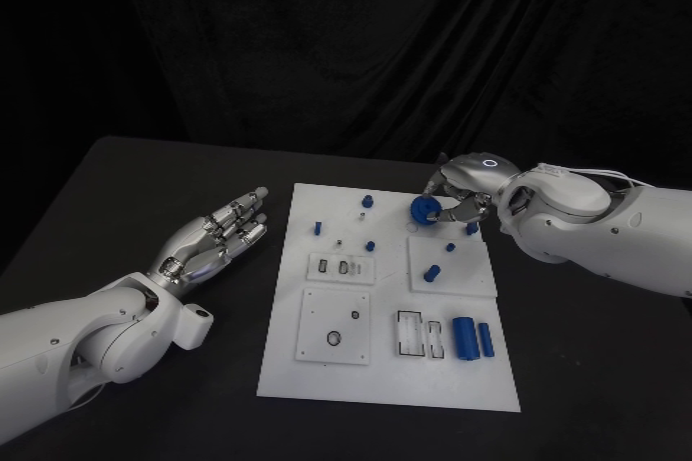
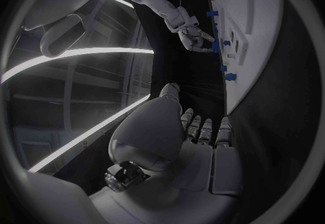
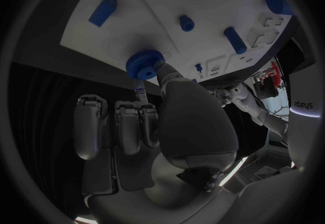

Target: Assemble the parts on the task board

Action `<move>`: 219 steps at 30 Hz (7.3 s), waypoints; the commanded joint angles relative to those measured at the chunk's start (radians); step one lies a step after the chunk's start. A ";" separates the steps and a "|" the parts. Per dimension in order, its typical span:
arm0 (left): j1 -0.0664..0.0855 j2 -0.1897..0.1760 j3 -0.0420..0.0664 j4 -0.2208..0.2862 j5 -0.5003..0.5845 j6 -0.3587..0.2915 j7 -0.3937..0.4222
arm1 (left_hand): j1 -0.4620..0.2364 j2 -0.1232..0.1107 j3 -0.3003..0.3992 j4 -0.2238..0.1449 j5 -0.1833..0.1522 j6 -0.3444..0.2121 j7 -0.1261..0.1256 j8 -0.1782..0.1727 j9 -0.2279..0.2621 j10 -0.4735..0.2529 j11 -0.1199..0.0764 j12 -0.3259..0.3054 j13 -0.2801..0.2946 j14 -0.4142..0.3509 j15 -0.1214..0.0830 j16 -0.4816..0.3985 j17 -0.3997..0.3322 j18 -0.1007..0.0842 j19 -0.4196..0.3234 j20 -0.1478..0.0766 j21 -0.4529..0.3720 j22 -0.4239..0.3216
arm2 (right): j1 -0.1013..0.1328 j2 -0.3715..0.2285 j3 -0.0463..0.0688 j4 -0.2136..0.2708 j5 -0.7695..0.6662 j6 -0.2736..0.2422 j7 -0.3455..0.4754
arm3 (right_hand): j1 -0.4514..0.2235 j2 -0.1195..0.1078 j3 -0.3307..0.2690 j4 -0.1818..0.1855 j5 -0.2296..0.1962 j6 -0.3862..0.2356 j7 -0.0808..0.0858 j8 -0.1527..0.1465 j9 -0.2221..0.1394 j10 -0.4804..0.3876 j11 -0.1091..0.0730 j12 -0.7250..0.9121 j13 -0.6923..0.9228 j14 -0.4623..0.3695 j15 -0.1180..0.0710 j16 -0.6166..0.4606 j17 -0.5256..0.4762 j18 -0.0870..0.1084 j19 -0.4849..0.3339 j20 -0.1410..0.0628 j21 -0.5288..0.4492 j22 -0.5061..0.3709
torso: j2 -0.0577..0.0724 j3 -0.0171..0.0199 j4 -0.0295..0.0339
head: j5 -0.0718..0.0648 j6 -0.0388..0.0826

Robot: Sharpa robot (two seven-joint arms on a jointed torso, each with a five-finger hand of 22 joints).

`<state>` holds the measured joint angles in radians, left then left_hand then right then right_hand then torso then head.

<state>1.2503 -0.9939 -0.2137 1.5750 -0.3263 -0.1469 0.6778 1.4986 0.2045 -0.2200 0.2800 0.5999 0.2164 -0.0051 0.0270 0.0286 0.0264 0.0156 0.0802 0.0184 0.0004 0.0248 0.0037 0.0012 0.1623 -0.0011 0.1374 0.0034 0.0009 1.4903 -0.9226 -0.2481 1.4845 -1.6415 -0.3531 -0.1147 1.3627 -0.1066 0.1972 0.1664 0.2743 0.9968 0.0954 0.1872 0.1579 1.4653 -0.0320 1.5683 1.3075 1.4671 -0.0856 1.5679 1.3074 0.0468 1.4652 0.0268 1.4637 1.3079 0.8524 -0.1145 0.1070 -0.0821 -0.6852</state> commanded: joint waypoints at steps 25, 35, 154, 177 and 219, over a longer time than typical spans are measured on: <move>0.002 0.008 0.001 0.001 -0.007 -0.083 0.118 | 0.013 -0.027 0.006 0.005 0.027 0.031 0.002 0.005 0.003 0.006 -0.040 0.010 0.001 0.000 -0.066 -0.004 -0.001 -0.087 0.001 -0.174 -0.003 -0.001 | 0.022 0.150 0.001 -0.038 -0.010 -0.022 0.023 | -0.007 0.010 -0.001 -0.002 0.003 0.058 -0.048 0.053 0.154 0.106 -0.004 0.003 0.263 0.104 -0.007 0.003 0.263 -0.015 0.031 -0.005 0.007 0.188 | 0.001 -0.0004 0.0014 | -0.011 -0.001; 0.002 0.009 0.001 0.001 -0.007 -0.076 0.114 | 0.012 -0.026 0.006 0.005 0.030 0.029 0.001 0.005 0.003 0.006 -0.039 0.009 0.001 0.000 -0.066 -0.004 -0.001 -0.091 0.001 -0.180 -0.003 -0.001 | 0.020 0.204 0.001 -0.068 -0.010 0.004 0.033 | -0.007 0.011 -0.001 -0.002 0.003 0.055 -0.048 0.054 0.156 0.106 -0.004 0.003 0.263 0.104 -0.006 0.003 0.263 -0.015 0.031 -0.005 0.007 0.189 | 0.000 -0.0008 0.0015 | -0.014 -0.007; 0.002 0.014 0.001 -0.021 -0.007 -0.020 0.084 | 0.037 -0.011 0.031 -0.010 0.053 0.014 0.016 0.003 0.001 0.003 -0.011 0.006 0.000 0.000 -0.028 -0.004 -0.001 -0.087 0.001 -0.134 -0.003 -0.001 | -0.008 0.145 0.001 -0.055 -0.010 0.087 0.003 | -0.056 0.029 0.048 -0.014 0.002 -0.015 -0.065 -0.052 0.036 0.106 -0.020 0.003 0.263 0.104 -0.019 0.003 0.263 0.002 -0.002 -0.016 -0.079 0.161 | 0.000 -0.0002 0.0012 | -0.007 -0.017; 0.002 0.012 0.001 -0.022 -0.007 -0.020 0.081 | 0.041 -0.010 0.034 -0.014 0.056 0.013 0.016 0.003 0.002 0.003 -0.010 0.007 0.000 0.000 -0.027 -0.004 -0.001 -0.084 0.001 -0.130 -0.003 -0.001 | 0.031 -0.082 0.000 0.075 -0.010 -0.046 -0.036 | -0.115 -0.014 0.016 0.078 0.005 -0.074 -0.075 -0.118 0.011 0.106 -0.023 0.003 0.263 0.098 -0.028 -0.022 0.241 -0.021 0.053 -0.025 0.010 0.214 | 0.000 0.0001 0.0008 | -0.009 -0.014; 0.001 0.023 0.001 -0.028 -0.007 -0.007 0.075 | 0.045 -0.010 0.039 -0.018 0.057 0.009 0.014 0.003 0.001 0.002 -0.007 0.005 0.000 0.000 -0.021 -0.004 -0.001 -0.081 0.001 -0.121 -0.003 -0.001 | -0.033 -0.256 -0.001 0.103 -0.010 -0.117 -0.002 | -0.163 -0.058 -0.036 0.127 -0.209 -0.084 -0.078 -0.099 -0.014 0.106 -0.032 0.003 0.263 0.097 -0.047 -0.039 0.216 -0.039 0.092 -0.046 0.081 0.252 | 0.000 0.0005 0.0013 | -0.004 -0.030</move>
<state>1.2503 -0.9709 -0.2138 1.5452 -0.3266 -0.1683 0.6781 1.5331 0.1942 -0.1856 0.2620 0.6523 0.2325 0.0073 0.0270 0.0297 0.0303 0.0018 0.0842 0.0184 0.0005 0.0003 0.0037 0.0014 0.0841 0.0008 0.0076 0.0035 0.0016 1.4611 -1.1761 -0.2495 1.5867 -1.6452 -0.4480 -0.1160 1.1907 -0.1620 0.1572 0.2922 0.0603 0.9071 0.0172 0.0813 0.1419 1.4649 -0.0645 1.5682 1.3081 1.4635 -0.1286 1.5254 1.3073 0.0152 1.4654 -0.0197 1.5402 1.3076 0.8523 -0.1143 0.1084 -0.0874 -0.7146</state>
